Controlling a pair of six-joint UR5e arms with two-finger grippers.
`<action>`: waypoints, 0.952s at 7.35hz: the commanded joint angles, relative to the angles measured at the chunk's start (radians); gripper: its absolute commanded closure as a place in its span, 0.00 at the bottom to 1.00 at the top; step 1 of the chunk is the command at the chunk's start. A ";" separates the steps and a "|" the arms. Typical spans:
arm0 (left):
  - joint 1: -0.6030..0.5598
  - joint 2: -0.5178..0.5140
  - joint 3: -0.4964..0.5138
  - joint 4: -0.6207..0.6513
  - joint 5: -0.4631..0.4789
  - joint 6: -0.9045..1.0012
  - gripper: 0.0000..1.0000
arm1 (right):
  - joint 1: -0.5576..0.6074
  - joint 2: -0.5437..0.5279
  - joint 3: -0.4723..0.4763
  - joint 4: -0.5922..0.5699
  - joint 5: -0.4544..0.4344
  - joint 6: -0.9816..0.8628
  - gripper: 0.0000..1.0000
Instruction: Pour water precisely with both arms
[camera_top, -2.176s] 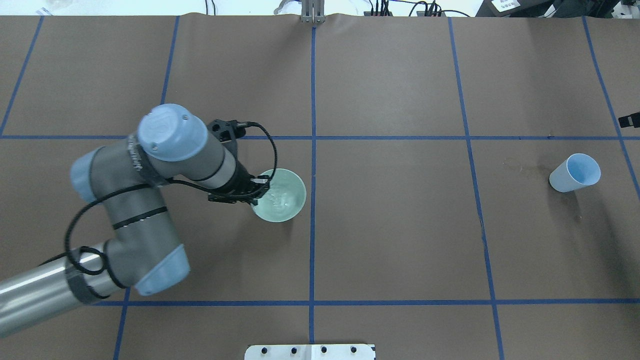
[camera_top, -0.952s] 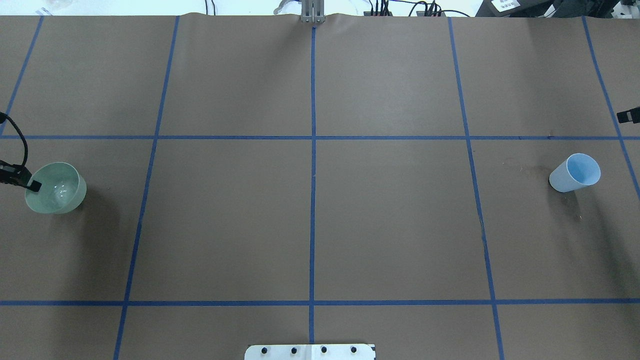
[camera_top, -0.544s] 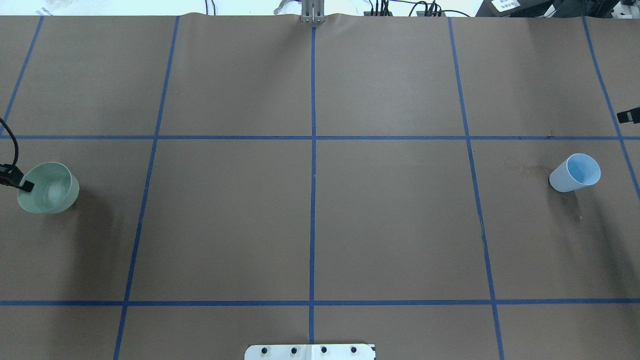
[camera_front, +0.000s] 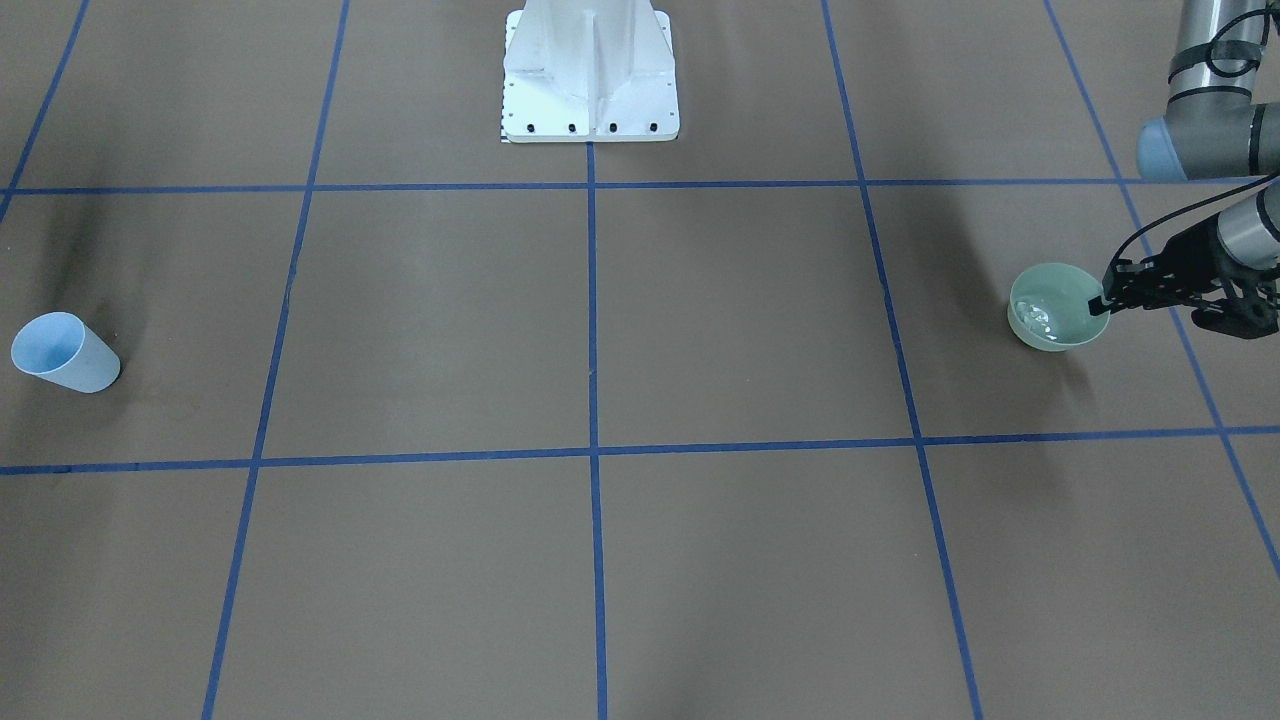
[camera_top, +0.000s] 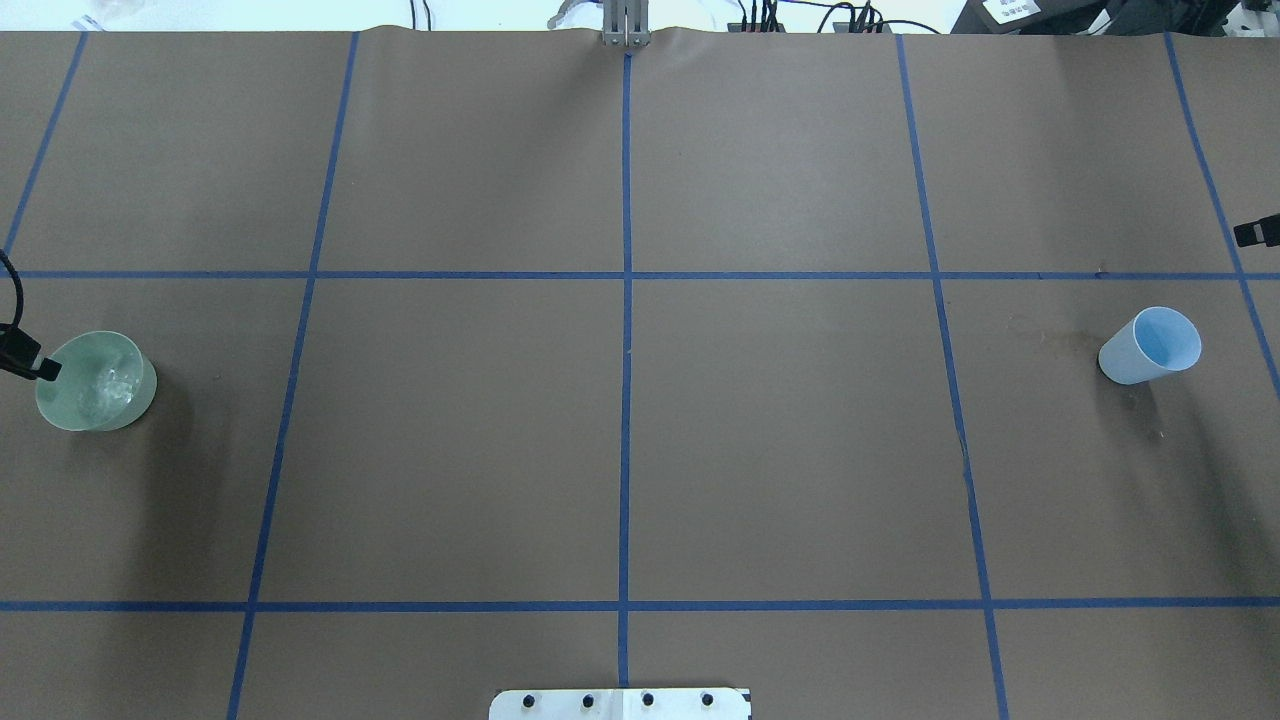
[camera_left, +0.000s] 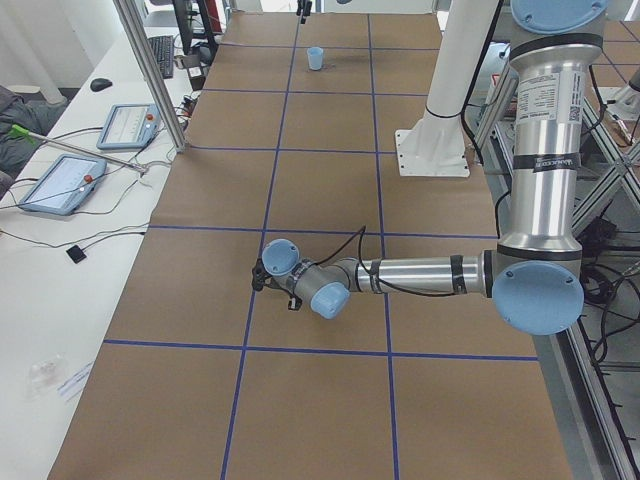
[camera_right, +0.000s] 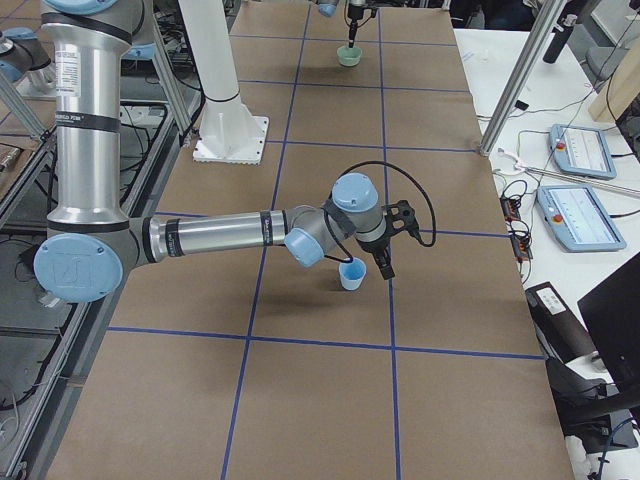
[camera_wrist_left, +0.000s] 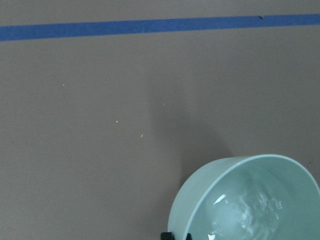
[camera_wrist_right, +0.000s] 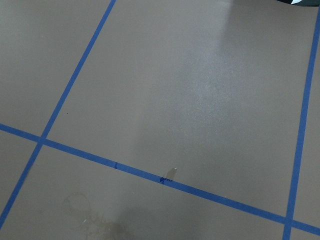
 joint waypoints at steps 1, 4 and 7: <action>-0.093 -0.003 -0.006 0.002 -0.010 0.003 0.01 | 0.000 0.004 0.002 -0.012 0.001 0.001 0.01; -0.280 0.058 -0.061 0.013 -0.001 0.203 0.01 | 0.070 0.066 -0.004 -0.230 0.028 -0.024 0.01; -0.317 0.051 -0.065 0.172 0.053 0.245 0.01 | 0.094 0.076 -0.031 -0.341 0.033 -0.097 0.01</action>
